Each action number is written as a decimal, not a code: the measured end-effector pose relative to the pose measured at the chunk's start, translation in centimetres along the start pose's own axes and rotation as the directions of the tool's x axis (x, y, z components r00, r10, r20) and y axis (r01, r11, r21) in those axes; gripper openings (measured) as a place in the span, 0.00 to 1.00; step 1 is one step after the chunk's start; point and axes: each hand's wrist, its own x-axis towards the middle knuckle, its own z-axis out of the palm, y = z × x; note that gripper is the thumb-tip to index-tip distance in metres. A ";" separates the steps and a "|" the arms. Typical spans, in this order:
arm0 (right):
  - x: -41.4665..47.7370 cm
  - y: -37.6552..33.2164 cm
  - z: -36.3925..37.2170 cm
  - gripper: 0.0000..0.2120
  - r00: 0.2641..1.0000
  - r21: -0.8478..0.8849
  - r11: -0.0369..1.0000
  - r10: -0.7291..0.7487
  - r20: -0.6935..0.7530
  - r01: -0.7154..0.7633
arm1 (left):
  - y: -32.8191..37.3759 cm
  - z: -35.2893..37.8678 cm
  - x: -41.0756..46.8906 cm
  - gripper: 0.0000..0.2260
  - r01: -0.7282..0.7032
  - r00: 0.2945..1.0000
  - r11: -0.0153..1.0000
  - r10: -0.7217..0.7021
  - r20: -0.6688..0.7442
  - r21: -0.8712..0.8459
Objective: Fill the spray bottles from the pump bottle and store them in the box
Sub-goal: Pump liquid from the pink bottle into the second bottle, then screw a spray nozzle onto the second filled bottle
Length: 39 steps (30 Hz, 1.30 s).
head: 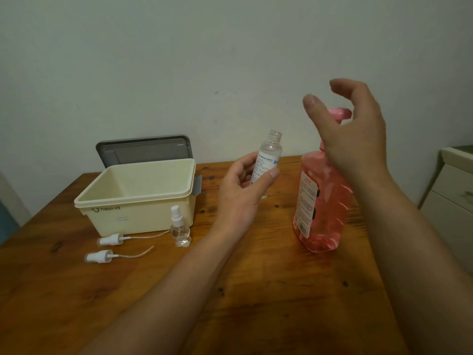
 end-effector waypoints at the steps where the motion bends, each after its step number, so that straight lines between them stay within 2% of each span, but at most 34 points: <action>1: -0.3 -0.2 0.2 0.23 0.999 0.005 1.000 -0.027 -0.018 0.028 | 0.0 -0.1 0.0 0.16 -0.001 1.000 1.000 0.001 -0.002 0.002; 5: -1.8 -1.2 1.6 0.16 0.979 0.021 0.979 -0.200 -0.041 0.201 | -0.3 -0.7 -0.2 0.16 -0.001 1.000 1.000 0.001 -0.023 0.011; 9: -3.3 -1.5 2.8 0.12 0.924 -0.038 0.925 -0.380 -0.030 0.379 | -0.4 -1.5 -0.4 0.16 -0.002 0.999 1.000 0.002 -0.051 0.001; 11: -3.7 -1.8 3.2 0.12 0.917 -0.036 0.916 -0.399 -0.003 0.399 | -0.4 -1.8 -0.6 0.18 -0.004 0.999 1.000 0.003 -0.054 -0.001; 17: -6.1 -2.2 4.7 0.15 0.958 0.091 0.964 -0.261 0.122 0.251 | -0.8 -3.0 -1.4 0.15 0.009 0.998 1.000 -0.008 -0.061 0.002; 22: -8.6 -0.7 6.5 0.20 0.975 0.177 0.984 -0.064 0.211 0.027 | -1.7 -4.3 -2.2 0.19 0.039 0.994 0.999 -0.039 -0.106 -0.002; 26: -10.1 -0.1 7.4 0.23 0.942 0.197 0.974 0.044 0.333 -0.115 | -2.2 -5.2 -3.0 0.18 0.064 0.990 0.998 -0.066 -0.121 -0.022; 30: -11.3 0.0 8.3 0.26 0.861 0.206 0.942 0.136 0.491 -0.266 | -3.2 -6.1 -4.0 0.14 0.100 0.985 0.995 -0.102 -0.140 -0.022; 34: -12.5 0.0 9.1 0.22 0.807 0.181 0.925 0.181 0.563 -0.333 | -3.9 -6.9 -4.9 0.14 0.135 0.983 0.990 -0.139 -0.119 -0.041; 39: -13.9 0.2 9.6 0.15 0.786 0.171 0.919 0.196 0.587 -0.357 | -4.1 -7.7 -5.9 0.16 0.187 0.972 0.977 -0.199 -0.122 -0.104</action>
